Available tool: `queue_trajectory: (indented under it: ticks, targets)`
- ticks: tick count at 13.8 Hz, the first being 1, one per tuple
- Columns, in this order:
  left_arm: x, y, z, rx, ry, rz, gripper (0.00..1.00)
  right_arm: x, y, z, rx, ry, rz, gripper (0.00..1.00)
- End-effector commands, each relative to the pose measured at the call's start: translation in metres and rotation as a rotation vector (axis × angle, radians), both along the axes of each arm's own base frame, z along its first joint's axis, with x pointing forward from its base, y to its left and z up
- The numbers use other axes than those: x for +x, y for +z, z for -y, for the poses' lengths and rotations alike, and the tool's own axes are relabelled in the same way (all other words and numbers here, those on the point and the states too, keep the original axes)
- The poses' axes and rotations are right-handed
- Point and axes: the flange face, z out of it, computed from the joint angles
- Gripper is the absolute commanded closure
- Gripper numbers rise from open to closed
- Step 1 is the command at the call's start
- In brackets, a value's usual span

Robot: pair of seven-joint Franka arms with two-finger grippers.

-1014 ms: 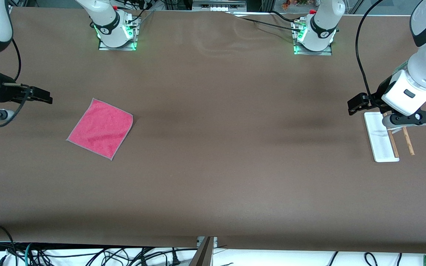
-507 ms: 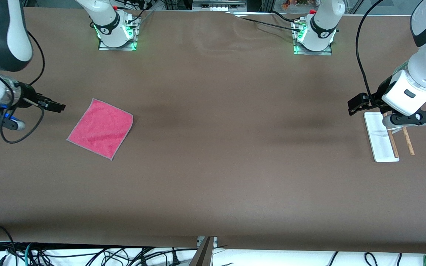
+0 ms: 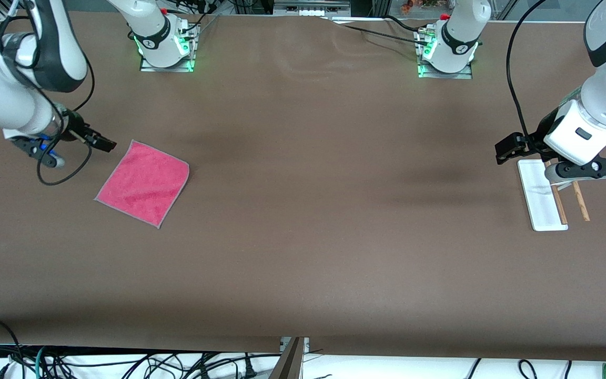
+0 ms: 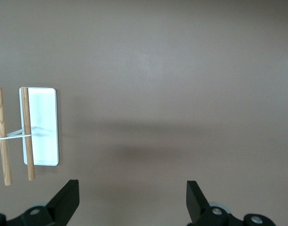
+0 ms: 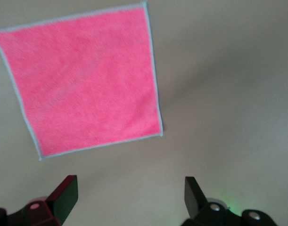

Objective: Pass towel and hang on rack
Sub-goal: 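Move the right gripper over the pink towel's corner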

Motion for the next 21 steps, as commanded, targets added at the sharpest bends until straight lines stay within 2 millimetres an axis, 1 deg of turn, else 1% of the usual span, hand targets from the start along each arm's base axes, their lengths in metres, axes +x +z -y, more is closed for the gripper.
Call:
queue_trajectory:
  ticks: [1,3,4,5,9,11,12,13,15,18,21]
  targets:
    - [0.002,0.006,0.015,0.017,-0.031,0.011,0.0,-0.028,-0.008,0.009,-0.003,-0.06,0.044,0.0]
    - [0.002,0.005,0.021,0.017,-0.04,0.009,0.0,-0.047,-0.039,0.023,-0.004,-0.113,0.065,0.0]
    - [0.003,0.0,0.022,0.014,-0.04,0.001,0.0,-0.057,-0.053,0.029,-0.004,-0.132,0.092,0.0]
    - [0.004,-0.001,0.022,0.013,-0.038,-0.002,0.0,-0.062,-0.064,0.033,-0.005,-0.143,0.123,0.0]
    - [0.003,-0.002,0.019,0.01,-0.035,-0.012,0.0,-0.064,-0.099,0.034,-0.016,-0.148,0.151,0.0]
    - [0.003,-0.002,0.017,0.008,-0.031,-0.012,0.0,-0.064,-0.119,0.034,-0.024,-0.148,0.175,0.0]
    - [0.004,-0.003,0.017,0.009,-0.03,-0.014,0.0,-0.066,-0.133,0.034,-0.028,-0.148,0.181,0.0]
    - [0.004,-0.003,0.018,0.009,-0.031,-0.014,0.0,-0.067,-0.142,0.034,-0.031,-0.148,0.184,0.0]
    - [0.003,-0.003,0.017,0.009,-0.03,-0.014,0.0,-0.072,-0.152,0.035,-0.032,-0.149,0.164,0.01]
    - [0.004,-0.004,0.018,0.009,-0.031,-0.015,0.0,-0.077,-0.16,0.034,-0.033,-0.147,0.158,0.01]
    - [0.003,-0.003,0.018,0.009,-0.031,-0.015,0.0,-0.087,-0.169,0.032,-0.034,-0.158,0.158,0.01]
